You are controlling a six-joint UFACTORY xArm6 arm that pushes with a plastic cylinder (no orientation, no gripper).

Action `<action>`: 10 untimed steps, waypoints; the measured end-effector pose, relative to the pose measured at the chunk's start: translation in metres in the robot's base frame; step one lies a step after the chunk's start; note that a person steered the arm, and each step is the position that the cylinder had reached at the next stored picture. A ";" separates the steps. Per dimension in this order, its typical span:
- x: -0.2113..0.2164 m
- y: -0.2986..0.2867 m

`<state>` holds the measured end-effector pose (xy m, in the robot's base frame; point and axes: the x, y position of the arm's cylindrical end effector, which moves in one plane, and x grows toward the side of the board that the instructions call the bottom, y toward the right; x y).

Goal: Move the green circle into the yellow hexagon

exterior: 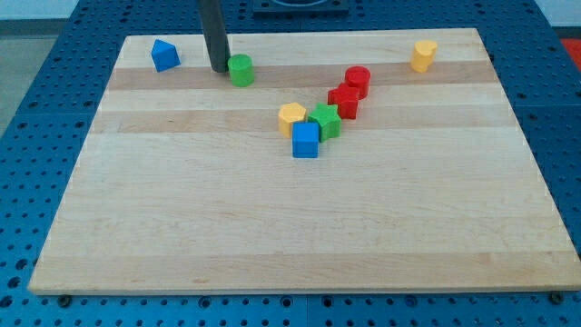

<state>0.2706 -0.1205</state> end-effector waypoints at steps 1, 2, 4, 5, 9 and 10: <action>0.000 0.020; 0.002 0.027; 0.002 0.049; 0.006 0.057; 0.037 0.060; 0.036 0.068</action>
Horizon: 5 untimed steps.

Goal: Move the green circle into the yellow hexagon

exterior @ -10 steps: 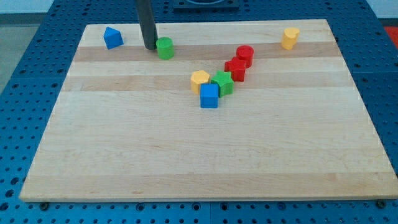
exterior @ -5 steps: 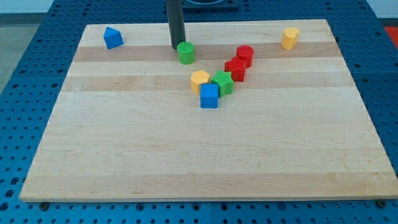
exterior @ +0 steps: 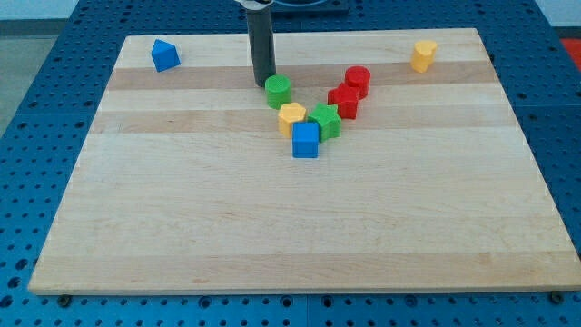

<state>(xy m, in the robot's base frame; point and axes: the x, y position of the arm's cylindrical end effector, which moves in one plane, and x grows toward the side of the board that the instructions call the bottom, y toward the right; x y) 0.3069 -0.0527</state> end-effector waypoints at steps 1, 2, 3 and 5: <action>0.000 0.005; 0.004 0.005; 0.012 0.005; 0.013 0.005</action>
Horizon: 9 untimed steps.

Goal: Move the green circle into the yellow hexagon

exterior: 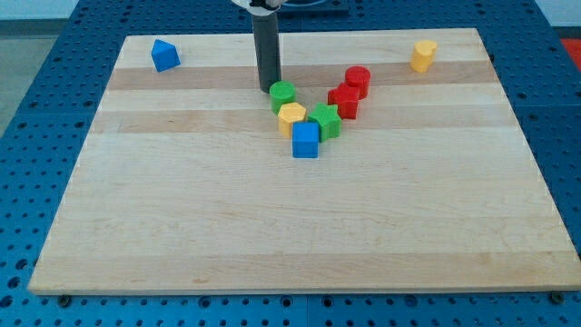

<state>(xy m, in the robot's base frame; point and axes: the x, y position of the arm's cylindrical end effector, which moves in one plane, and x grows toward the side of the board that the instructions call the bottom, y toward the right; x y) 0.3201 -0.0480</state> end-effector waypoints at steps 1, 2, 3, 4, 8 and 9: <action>-0.002 0.001; -0.007 0.004; -0.007 0.005; -0.003 0.005; 0.005 0.010; -0.002 0.018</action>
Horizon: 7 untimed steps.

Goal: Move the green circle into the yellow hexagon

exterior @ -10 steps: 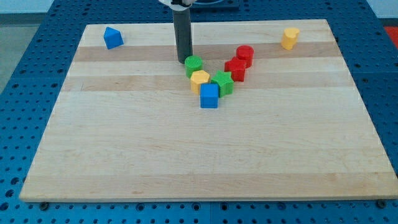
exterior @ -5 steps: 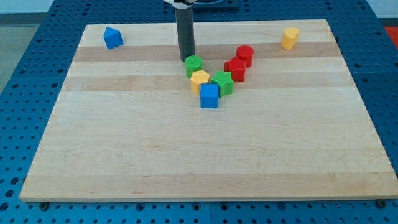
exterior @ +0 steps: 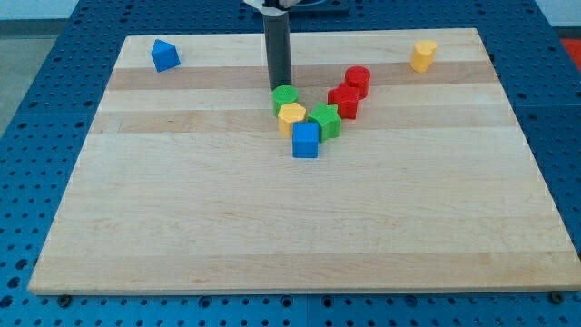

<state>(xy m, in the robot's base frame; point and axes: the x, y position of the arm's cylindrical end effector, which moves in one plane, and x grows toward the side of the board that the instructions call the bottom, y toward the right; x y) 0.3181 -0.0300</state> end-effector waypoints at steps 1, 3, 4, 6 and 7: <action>-0.001 0.013; 0.000 0.022; 0.005 0.022; 0.018 0.022; 0.020 0.022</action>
